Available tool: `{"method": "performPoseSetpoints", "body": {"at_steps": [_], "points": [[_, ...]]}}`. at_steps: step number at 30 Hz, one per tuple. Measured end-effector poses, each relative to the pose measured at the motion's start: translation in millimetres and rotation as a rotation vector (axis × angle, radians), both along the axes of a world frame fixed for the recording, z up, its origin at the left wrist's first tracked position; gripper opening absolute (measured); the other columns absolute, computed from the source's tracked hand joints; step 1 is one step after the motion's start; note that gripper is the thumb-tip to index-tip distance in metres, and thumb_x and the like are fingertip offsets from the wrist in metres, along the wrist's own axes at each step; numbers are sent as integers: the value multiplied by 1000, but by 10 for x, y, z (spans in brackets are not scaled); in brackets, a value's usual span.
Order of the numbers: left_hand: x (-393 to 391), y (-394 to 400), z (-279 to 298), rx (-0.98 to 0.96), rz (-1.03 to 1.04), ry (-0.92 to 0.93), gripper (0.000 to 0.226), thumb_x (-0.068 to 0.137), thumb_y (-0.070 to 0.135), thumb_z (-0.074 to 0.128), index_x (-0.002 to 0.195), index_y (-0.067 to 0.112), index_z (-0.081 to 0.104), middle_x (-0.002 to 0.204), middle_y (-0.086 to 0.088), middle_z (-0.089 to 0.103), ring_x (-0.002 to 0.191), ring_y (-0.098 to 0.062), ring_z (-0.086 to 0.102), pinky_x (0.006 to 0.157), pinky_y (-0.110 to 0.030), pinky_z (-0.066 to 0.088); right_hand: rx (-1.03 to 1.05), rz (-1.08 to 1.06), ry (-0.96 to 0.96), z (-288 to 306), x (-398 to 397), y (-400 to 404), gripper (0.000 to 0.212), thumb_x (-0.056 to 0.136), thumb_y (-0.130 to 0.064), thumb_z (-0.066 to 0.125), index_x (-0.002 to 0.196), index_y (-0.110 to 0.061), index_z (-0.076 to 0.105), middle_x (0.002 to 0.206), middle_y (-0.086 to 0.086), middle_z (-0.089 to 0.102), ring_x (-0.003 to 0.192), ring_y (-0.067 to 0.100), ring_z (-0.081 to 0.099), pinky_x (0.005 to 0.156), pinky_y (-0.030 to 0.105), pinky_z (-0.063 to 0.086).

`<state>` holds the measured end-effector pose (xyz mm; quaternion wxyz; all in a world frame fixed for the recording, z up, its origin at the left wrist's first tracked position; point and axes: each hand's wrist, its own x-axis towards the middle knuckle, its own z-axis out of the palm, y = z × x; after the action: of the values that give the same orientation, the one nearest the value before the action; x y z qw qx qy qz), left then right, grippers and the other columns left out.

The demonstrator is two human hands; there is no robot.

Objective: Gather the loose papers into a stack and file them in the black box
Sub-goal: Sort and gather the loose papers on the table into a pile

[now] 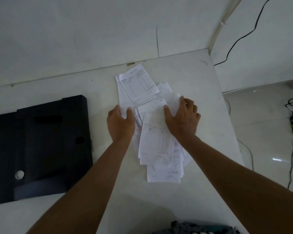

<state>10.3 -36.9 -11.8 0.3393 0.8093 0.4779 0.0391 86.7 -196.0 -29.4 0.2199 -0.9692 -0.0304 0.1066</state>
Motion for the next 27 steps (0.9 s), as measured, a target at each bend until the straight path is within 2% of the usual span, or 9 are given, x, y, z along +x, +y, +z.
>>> {"method": "performPoseSetpoints", "body": {"at_steps": [2,3,8,12,15,19,23,24,27], "points": [[31,-103,-7,-2,-49,-31,31,95,39,57,107,12,66,108,-5,66,103,-23,63,80,-30,45,-1,54,-22,0,-45,98,64,91,-62,48,137,-17,46,132,5,51,120,26,48,98,44,38],[28,-141,-11,6,-51,-40,31,95,40,58,107,12,67,108,-4,66,102,-22,63,81,-30,47,0,52,-42,1,-61,119,60,92,-61,48,134,-18,48,129,4,52,117,25,49,96,43,37],[79,44,-39,23,41,-40,47,95,37,60,132,7,59,131,-9,59,117,-23,59,100,-38,50,-9,-20,-42,-45,176,21,70,94,-60,48,148,-16,38,143,5,44,129,26,43,105,45,34],[367,150,-56,-39,-81,-62,33,92,35,62,112,9,67,116,-8,64,103,-20,64,91,-32,52,27,129,-38,-27,307,136,52,95,-52,50,135,-19,54,132,4,52,121,26,48,99,44,37],[530,123,-54,-42,-163,-50,38,92,36,62,118,9,67,115,-5,65,103,-18,64,84,-23,45,97,110,-33,-5,344,247,43,96,-47,50,129,-19,59,126,3,56,117,25,51,97,43,39],[679,232,6,-69,-48,-58,39,92,33,65,126,12,63,117,-2,65,102,-16,62,85,-23,43,92,-41,-3,16,532,254,52,98,-51,44,137,-18,54,135,4,50,126,25,46,103,44,35],[750,199,55,-247,-100,-107,14,90,29,64,96,18,72,88,9,70,87,-15,67,85,-33,55,137,60,109,42,630,397,49,98,-46,50,139,-19,51,134,7,52,124,28,49,104,46,36],[727,181,70,-271,-110,-122,15,91,28,63,98,20,73,92,9,72,89,-14,68,86,-33,56,165,69,131,42,624,419,48,97,-42,53,139,-20,50,132,7,54,122,28,51,104,47,37],[487,167,115,-195,-88,-65,37,94,30,60,129,18,64,121,5,68,102,-8,61,89,-20,43,230,27,143,35,573,330,48,93,-30,58,140,-22,48,124,3,58,117,26,56,104,49,42]]}}
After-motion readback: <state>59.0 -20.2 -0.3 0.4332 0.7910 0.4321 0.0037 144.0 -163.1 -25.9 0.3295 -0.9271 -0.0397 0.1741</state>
